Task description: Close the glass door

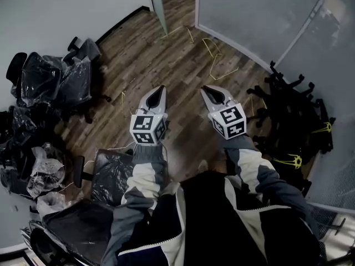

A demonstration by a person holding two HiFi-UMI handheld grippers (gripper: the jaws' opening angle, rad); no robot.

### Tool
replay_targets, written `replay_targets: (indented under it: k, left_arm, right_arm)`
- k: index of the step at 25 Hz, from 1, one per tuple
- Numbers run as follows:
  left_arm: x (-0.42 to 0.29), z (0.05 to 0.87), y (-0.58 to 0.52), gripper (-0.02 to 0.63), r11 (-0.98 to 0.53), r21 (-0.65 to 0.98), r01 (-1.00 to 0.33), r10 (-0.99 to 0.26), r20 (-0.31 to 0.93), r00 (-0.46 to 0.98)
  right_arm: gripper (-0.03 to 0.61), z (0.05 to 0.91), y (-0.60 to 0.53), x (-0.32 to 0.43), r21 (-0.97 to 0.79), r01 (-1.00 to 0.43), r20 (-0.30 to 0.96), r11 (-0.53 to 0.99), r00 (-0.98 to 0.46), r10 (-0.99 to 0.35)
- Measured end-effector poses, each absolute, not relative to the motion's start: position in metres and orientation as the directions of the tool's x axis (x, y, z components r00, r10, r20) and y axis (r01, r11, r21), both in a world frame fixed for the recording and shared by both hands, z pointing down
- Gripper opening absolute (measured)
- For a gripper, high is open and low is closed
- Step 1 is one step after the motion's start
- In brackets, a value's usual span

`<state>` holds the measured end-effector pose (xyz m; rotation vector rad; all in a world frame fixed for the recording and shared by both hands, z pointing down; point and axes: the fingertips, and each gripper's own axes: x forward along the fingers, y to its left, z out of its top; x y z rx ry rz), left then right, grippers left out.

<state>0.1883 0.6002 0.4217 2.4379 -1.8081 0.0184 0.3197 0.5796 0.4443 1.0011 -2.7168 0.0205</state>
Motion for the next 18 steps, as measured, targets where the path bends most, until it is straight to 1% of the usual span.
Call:
replay_targets:
  k: [3,9,13,18]
  left_arm:
    - [0.204,0.417,0.559,0.002,-0.277,0.093,-0.956,-0.957,0.060,0.284]
    - [0.214,0.427,0.500,0.002,-0.278,0.090,-0.957,-0.953,0.097,0.286]
    - [0.197,0.440,0.461,0.002,-0.270,0.101,-0.957,-0.953,0.110,0.281]
    - [0.155,0.453,0.392,0.002,-0.291,0.127,-0.948,-0.948,0.096,0.304]
  right_arm:
    - [0.029,0.438,0.541,0.331,0.086,-0.619,0.225,0.781,-0.752,-0.620]
    - [0.031,0.442,0.478,0.336,0.068,-0.603,0.235,0.795,-0.764,-0.600]
    - [0.031,0.454,0.442,0.318,0.064,-0.594,0.251,0.802,-0.768,-0.589]
    - [0.032,0.465,0.379,0.278,0.080,-0.610,0.273,0.789,-0.748,-0.606]
